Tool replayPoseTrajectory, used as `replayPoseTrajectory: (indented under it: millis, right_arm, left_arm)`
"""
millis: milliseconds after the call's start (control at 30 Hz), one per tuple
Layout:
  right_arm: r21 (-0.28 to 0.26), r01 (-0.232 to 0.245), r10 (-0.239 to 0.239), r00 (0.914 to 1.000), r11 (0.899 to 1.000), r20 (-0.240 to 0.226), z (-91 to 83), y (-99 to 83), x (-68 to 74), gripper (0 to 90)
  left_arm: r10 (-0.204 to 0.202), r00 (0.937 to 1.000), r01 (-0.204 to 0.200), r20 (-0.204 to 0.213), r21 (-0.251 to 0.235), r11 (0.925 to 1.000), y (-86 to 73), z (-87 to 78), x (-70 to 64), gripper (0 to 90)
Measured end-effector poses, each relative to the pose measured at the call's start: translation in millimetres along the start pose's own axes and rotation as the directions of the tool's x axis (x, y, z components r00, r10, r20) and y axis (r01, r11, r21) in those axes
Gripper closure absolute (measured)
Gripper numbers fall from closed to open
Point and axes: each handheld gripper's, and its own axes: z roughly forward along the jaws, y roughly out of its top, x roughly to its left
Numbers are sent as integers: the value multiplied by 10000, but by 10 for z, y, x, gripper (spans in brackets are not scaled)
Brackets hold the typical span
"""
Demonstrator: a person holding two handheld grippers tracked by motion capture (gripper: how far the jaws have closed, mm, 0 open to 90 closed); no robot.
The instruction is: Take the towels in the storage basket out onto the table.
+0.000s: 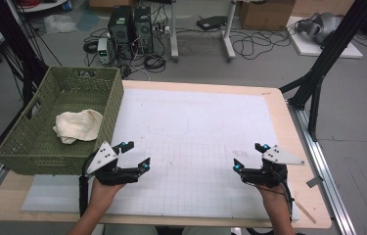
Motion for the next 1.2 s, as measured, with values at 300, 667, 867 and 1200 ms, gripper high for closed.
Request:
replayPoseTrajectory:
  millis: [300, 667, 867, 1200]
  right_arm:
    - [-77, 9, -9, 10000, 10000, 8, -10, -7, -12, 72]
    - [247, -33, 34, 10000, 9997, -40, -56, 1, 20, 73]
    - [258, -22, 22, 10000, 9997, -17, -70, 14, 23, 73]
    - [218, -53, 53, 10000, 9997, -16, -137, 4, 37, 73]
  left_arm:
    - [-20, 10000, 20, -69, 5, 10000, 11, 9, 0, 175]
    - [40, 10000, -41, 44, 145, 9999, 69, 43, -31, 177]
    - [94, 9999, -97, 139, 249, 9996, 86, 44, -70, 176]
    - [84, 9997, -85, 208, 90, 9999, 233, 25, -66, 184]
